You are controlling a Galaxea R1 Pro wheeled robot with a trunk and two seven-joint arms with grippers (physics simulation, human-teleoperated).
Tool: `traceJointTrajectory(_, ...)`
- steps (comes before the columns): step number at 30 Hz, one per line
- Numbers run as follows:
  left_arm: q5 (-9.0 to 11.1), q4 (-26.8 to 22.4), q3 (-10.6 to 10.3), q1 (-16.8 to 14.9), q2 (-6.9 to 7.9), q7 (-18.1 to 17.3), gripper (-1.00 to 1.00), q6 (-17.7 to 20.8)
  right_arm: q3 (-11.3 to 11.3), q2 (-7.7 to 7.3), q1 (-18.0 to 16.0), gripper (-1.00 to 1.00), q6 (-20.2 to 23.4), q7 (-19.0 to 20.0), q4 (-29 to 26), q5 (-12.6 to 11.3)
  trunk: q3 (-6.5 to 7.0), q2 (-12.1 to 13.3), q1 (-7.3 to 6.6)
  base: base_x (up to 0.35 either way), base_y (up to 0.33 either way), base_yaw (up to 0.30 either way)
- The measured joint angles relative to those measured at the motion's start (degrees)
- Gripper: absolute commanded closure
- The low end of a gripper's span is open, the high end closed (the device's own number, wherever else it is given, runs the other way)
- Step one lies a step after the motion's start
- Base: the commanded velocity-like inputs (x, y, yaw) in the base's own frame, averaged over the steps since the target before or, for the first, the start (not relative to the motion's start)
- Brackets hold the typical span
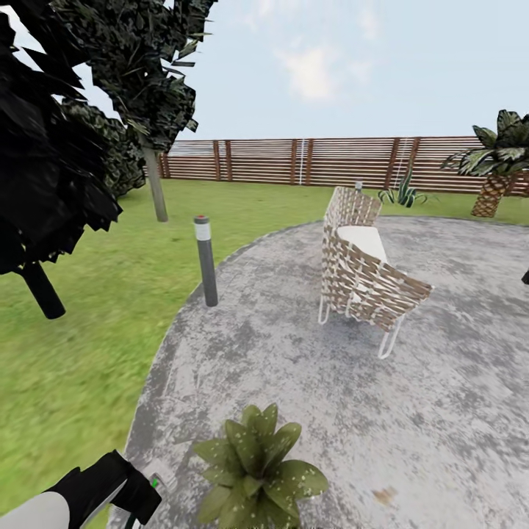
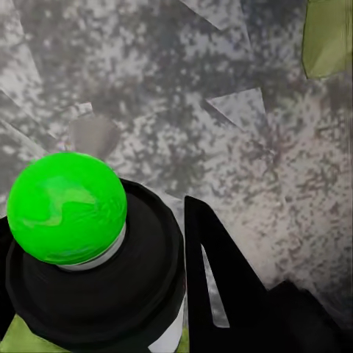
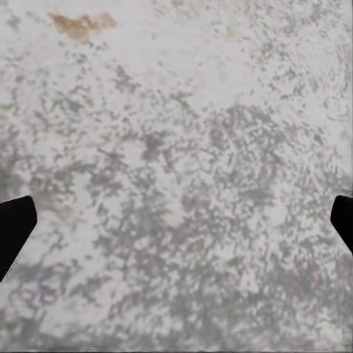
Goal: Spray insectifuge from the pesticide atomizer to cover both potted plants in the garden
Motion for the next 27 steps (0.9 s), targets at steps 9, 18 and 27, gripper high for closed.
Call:
traceJointTrajectory(9, 0.0, 2.2, -0.9, 0.7, -3.27, 0.3, 1.00, -2.6, 0.0, -0.09, 0.0, -1.00, 0.0, -0.1, 0.0, -0.1, 0.00, 0.0, 0.00, -0.006, 0.139, -0.293)
traceJointTrajectory(18, 0.1, 2.9, -1.0, 0.8, -3.20, 0.7, 1.00, -2.8, 0.0, -0.02, 0.0, -1.00, -0.3, -0.1, 0.0, -0.1, 0.00, 0.0, 0.00, -0.222, -0.198, -0.225)
traceJointTrajectory(27, 0.5, 3.3, -0.7, 0.8, -2.69, -0.1, 1.00, -3.5, 0.0, 0.02, 0.0, -1.00, -0.3, -0.1, 0.0, -0.1, 0.00, 0.0, 0.00, -0.286, 0.032, -0.193)
